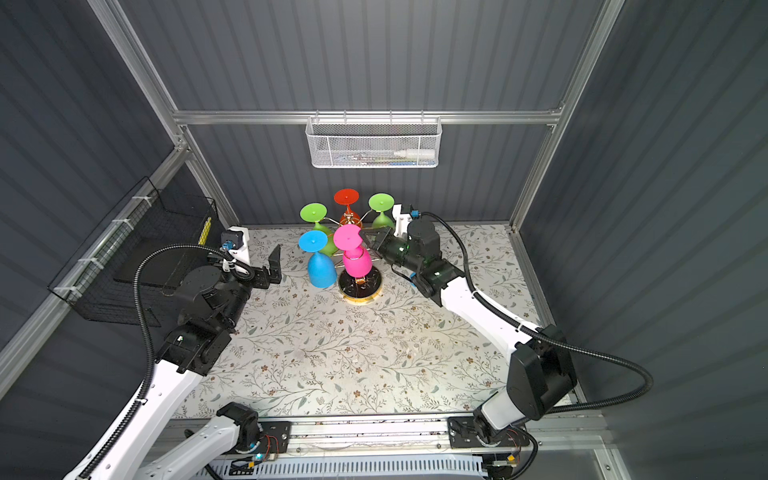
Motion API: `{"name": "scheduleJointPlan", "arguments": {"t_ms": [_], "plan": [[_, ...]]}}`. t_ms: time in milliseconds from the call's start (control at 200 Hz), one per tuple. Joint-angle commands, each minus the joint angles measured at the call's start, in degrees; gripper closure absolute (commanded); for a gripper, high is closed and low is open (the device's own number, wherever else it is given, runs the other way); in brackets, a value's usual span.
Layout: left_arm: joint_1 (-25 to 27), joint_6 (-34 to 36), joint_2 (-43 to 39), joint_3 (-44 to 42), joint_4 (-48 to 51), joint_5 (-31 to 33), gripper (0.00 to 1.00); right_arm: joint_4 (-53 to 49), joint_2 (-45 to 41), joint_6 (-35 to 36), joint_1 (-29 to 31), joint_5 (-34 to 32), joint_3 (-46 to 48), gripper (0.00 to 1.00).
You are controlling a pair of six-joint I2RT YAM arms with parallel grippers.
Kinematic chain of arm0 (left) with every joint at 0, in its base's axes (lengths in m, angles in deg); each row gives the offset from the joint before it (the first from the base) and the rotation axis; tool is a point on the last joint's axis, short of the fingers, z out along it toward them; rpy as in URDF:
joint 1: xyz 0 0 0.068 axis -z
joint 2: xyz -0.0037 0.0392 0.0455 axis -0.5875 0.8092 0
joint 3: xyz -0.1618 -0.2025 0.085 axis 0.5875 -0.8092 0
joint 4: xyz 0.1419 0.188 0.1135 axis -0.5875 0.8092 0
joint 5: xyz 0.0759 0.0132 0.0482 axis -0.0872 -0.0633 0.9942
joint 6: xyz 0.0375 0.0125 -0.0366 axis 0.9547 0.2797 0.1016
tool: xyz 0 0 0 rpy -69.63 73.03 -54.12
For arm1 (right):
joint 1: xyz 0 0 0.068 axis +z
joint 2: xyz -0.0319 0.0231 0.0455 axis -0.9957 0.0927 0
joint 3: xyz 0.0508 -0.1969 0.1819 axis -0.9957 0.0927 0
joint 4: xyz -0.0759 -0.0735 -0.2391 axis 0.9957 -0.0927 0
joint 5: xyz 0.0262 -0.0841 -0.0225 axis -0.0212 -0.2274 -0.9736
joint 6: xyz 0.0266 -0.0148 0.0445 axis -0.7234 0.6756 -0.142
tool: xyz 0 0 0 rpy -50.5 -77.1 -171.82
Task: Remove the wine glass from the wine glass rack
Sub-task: 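Lift the pink glass by its foot up off the rack arm with the right gripper, then pull the pink glass away from the rack with the right gripper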
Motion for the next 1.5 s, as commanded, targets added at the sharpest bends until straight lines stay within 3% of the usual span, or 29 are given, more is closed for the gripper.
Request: {"name": "scheduleJointPlan", "arguments": {"t_ms": [0,495,575,1496], "plan": [[-0.42,-0.23,-0.06,-0.36,-0.65,0.1,0.0,2.2,0.83,-0.15,0.03,-2.44,-2.04,1.0],[-0.42,-0.06,-0.37,-0.48,-0.78,0.3,0.0,1.84,3.88,-0.23,0.86,-1.53,-4.85,1.0],[-0.38,-0.05,-0.38,-0.47,-0.78,0.34,0.0,1.86,3.83,-0.3,1.04,1.04,-4.79,1.0],[-0.42,-0.41,-0.23,-0.42,-0.78,0.26,0.0,-0.6,-2.73,1.85,2.75,2.6,1.12,1.0]]}}
